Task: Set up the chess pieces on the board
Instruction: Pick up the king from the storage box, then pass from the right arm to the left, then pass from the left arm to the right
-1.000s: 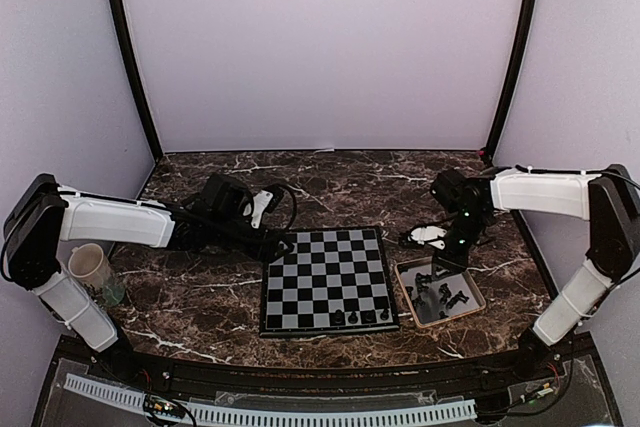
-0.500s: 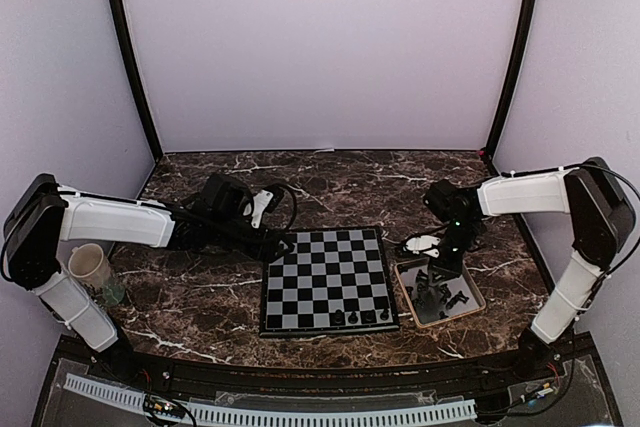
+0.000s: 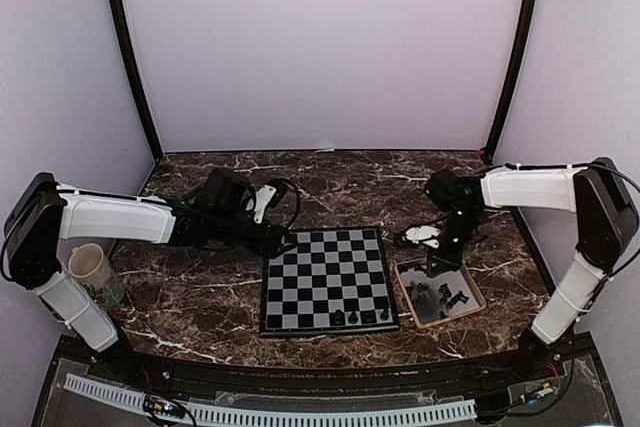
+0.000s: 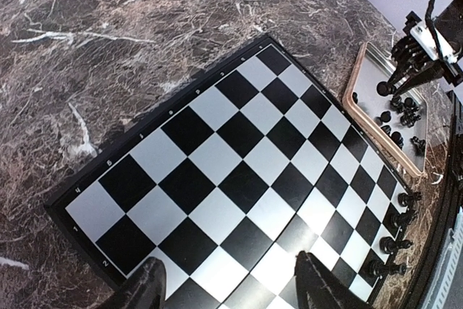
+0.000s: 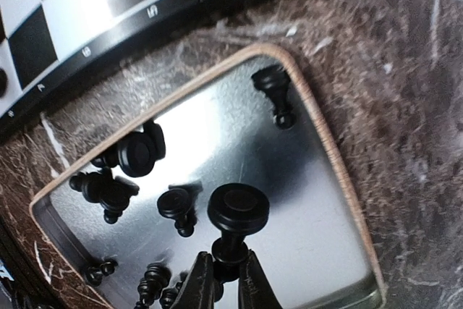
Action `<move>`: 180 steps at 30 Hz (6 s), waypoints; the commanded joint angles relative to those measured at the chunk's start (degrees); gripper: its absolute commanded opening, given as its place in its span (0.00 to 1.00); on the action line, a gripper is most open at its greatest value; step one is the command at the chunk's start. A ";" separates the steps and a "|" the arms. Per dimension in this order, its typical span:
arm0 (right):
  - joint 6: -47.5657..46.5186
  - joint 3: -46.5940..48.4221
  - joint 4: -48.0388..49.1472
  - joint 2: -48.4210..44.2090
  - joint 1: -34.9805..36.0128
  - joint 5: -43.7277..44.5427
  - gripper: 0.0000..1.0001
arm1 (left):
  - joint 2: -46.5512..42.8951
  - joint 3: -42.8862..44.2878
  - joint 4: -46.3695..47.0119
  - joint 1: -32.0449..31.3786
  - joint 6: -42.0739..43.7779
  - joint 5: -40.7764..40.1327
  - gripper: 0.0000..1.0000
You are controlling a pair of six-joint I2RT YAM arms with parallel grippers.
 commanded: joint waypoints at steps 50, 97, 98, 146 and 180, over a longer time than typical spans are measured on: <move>3.26 46.13 -23.80 30.90 14.37 -31.18 0.11 | 9.56 10.66 1.07 -19.44 61.08 -15.10 0.50; 15.24 36.80 -5.51 4.87 1.32 -30.90 0.33 | 7.34 8.56 13.15 -18.07 29.86 -18.27 0.15; 17.14 36.06 -2.97 3.71 0.94 -30.67 0.34 | 7.02 8.21 14.47 -17.89 28.01 -17.96 0.15; 26.40 35.55 0.86 12.27 9.15 -41.00 0.28 | 2.89 3.46 27.33 -15.37 15.44 -13.04 0.17; 26.49 37.82 1.00 12.29 9.39 -40.96 0.09 | 2.83 4.19 23.08 -15.24 13.55 -14.92 0.40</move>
